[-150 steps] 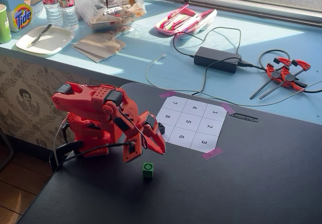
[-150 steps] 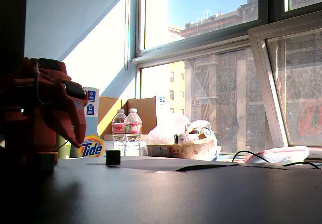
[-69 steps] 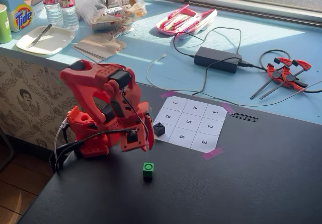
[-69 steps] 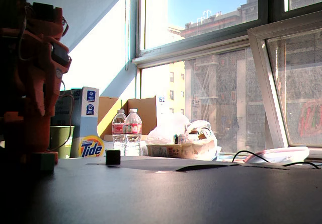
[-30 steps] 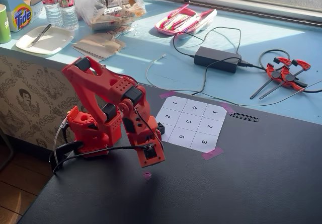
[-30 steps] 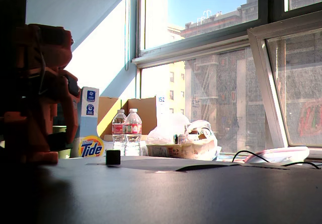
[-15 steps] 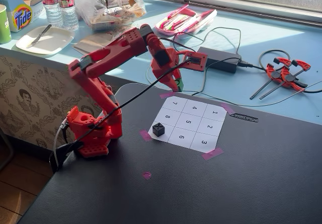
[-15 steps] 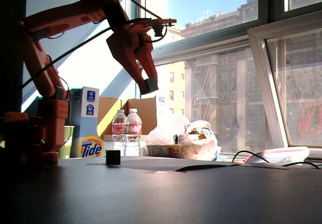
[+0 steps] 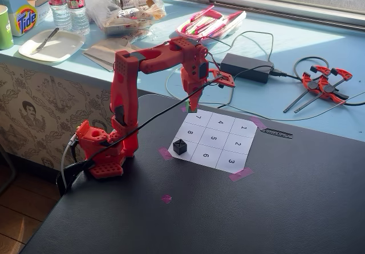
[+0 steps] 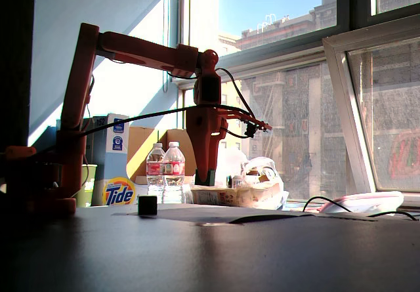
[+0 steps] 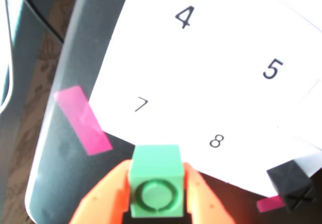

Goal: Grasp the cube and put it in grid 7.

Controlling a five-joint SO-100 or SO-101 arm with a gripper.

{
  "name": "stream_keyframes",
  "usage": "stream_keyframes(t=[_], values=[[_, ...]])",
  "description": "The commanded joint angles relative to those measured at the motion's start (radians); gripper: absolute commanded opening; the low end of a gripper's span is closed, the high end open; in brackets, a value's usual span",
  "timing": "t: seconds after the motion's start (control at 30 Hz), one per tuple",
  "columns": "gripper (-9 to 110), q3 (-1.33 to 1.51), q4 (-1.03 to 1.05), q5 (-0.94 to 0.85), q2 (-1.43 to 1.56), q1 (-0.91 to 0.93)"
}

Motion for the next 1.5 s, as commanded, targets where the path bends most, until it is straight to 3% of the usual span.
stream_keyframes(t=[0.0, 0.33, 0.57, 0.73, 1.03, 1.1, 1.2, 1.37, 1.47], values=[[0, -0.063, -0.054, -0.017, -0.014, 0.005], [1, -0.043, -0.176, -0.018, -0.092, 0.020], [18, -0.043, -0.166, 0.015, -0.110, 0.017], [24, -0.043, -0.164, 0.038, -0.058, 0.020], [9, -0.075, -0.098, 0.029, 0.388, 0.198], [2, -0.072, -0.092, 0.112, 0.520, 0.272], [0, -0.060, -0.031, 0.426, 0.650, 0.425], [0, 0.179, 0.014, 0.660, 0.833, 0.703], [0, 0.462, -0.044, 0.689, 0.991, 0.831]])
